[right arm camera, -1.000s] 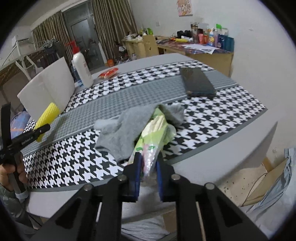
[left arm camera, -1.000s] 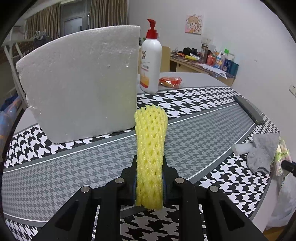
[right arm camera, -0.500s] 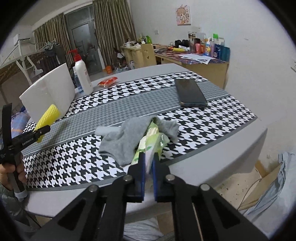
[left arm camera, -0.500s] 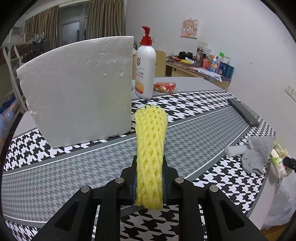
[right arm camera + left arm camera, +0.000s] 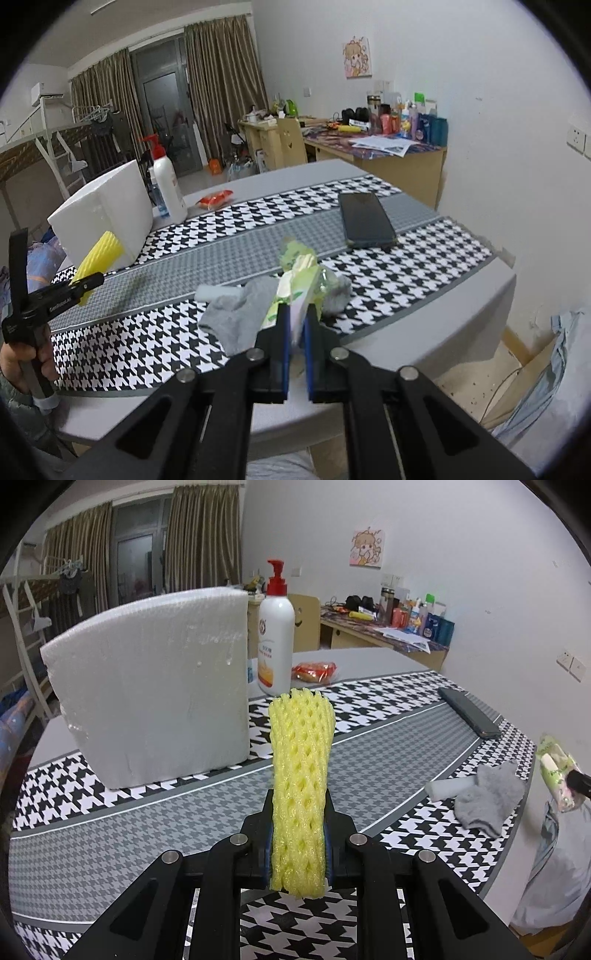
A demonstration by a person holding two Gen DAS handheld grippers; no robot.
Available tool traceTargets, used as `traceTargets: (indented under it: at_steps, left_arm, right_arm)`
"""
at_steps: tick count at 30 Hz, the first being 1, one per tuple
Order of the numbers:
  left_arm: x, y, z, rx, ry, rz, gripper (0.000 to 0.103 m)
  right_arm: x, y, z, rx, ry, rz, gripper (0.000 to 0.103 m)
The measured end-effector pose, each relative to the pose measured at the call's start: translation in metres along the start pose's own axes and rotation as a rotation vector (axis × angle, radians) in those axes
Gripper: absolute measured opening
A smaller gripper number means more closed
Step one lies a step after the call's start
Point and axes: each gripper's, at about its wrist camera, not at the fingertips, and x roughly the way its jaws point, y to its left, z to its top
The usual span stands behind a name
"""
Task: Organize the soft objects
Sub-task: 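Lift the yellow net sleeve with the left gripper while the right gripper lifts the floral packet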
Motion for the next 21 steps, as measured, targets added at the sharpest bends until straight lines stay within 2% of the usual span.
traceTargets:
  at_steps: [21]
  left_arm:
    - [-0.049,0.003,0.017,-0.024,-0.086,0.026,0.021]
  right_arm:
    - [0.020,0.028,0.035,-0.112,-0.071,0.107,0.009]
